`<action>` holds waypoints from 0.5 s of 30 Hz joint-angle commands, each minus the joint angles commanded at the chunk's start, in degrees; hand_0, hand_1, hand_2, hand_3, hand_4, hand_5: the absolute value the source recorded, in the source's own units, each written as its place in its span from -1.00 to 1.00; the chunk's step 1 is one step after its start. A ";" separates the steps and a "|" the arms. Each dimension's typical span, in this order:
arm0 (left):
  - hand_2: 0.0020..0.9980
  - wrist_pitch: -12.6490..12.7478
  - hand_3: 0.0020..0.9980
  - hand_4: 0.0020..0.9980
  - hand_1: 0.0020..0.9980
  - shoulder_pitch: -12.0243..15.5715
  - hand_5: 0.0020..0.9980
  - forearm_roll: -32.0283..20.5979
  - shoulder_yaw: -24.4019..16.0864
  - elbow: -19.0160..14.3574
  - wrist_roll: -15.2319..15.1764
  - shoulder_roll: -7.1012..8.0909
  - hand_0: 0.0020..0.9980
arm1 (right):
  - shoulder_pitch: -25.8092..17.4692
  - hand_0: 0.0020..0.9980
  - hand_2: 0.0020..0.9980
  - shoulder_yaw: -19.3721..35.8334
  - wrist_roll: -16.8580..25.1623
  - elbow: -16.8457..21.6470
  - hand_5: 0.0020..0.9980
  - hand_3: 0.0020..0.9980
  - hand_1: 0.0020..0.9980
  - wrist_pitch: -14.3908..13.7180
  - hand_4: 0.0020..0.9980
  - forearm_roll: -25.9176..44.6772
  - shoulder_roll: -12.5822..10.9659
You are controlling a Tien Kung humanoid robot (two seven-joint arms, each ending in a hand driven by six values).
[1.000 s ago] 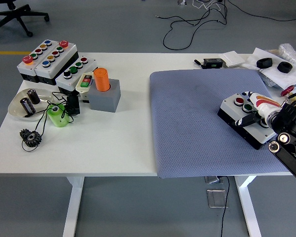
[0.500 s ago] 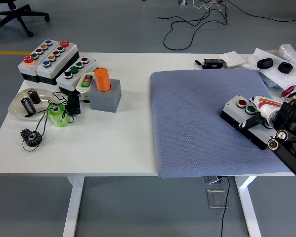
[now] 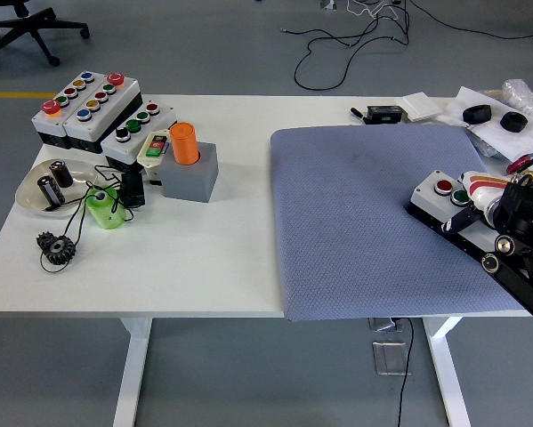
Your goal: Pick up the button,place it on the desk,press the button,press the button
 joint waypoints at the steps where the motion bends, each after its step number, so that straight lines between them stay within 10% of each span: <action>1: -0.02 0.00 -0.13 -0.46 0.06 -0.02 1.00 -0.01 -0.01 0.00 0.00 0.00 0.20 | 0.03 -0.53 -0.48 -0.43 0.08 0.29 -0.77 -0.18 -0.62 -0.70 0.60 0.01 -0.36; 15: -0.02 0.04 -0.13 -0.46 0.06 -0.28 0.99 -0.24 0.02 0.08 0.01 -0.04 0.20 | 0.05 -0.74 -0.51 -5.43 19.31 10.11 -0.87 -0.25 -0.76 -5.89 0.11 11.71 -9.00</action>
